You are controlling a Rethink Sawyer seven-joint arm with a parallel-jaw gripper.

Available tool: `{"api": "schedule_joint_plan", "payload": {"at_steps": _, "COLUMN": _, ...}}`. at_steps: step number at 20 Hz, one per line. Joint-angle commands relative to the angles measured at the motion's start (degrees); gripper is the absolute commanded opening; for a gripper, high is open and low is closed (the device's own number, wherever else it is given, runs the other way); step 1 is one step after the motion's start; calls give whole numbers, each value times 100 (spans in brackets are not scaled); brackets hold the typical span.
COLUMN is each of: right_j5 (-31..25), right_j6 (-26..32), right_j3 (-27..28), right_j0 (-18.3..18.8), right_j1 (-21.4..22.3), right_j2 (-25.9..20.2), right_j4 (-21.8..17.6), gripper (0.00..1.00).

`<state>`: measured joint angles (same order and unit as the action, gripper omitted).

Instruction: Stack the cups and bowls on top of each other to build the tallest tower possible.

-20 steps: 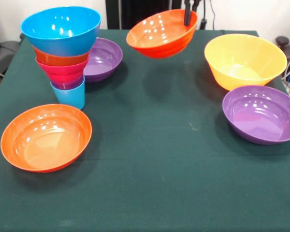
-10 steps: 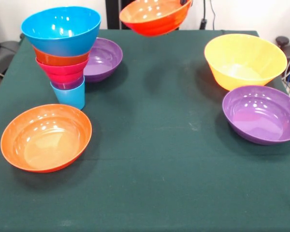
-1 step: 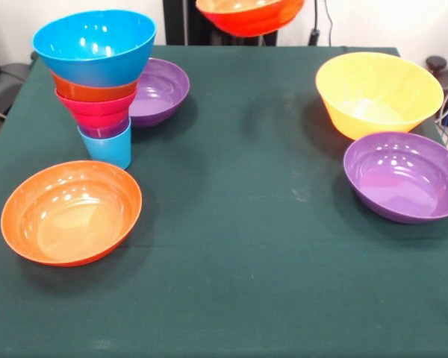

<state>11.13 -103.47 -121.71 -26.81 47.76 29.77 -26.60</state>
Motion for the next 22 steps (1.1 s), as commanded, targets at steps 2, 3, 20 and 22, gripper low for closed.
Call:
{"api": "schedule_joint_plan", "payload": {"at_steps": 2, "right_j5": -1021, "right_j6": -564, "right_j3": 209, "right_j0": -456, "right_j1": -219, "right_j2": 148, "right_j4": 350, "gripper": 0}}
{"api": "schedule_joint_plan", "payload": {"at_steps": 3, "right_j5": -1077, "right_j6": -552, "right_j3": 233, "right_j0": -479, "right_j1": -223, "right_j2": 167, "right_j4": 365, "gripper": 0}}
{"api": "schedule_joint_plan", "payload": {"at_steps": 20, "right_j5": -1516, "right_j6": -200, "right_j3": 791, "right_j0": -536, "right_j1": -328, "right_j2": 632, "right_j4": -92, "gripper": 0}}
{"api": "schedule_joint_plan", "payload": {"at_steps": 22, "right_j5": -1580, "right_j6": -160, "right_j3": 830, "right_j0": -517, "right_j1": -309, "right_j2": 617, "right_j4": -120, "gripper": 0}}
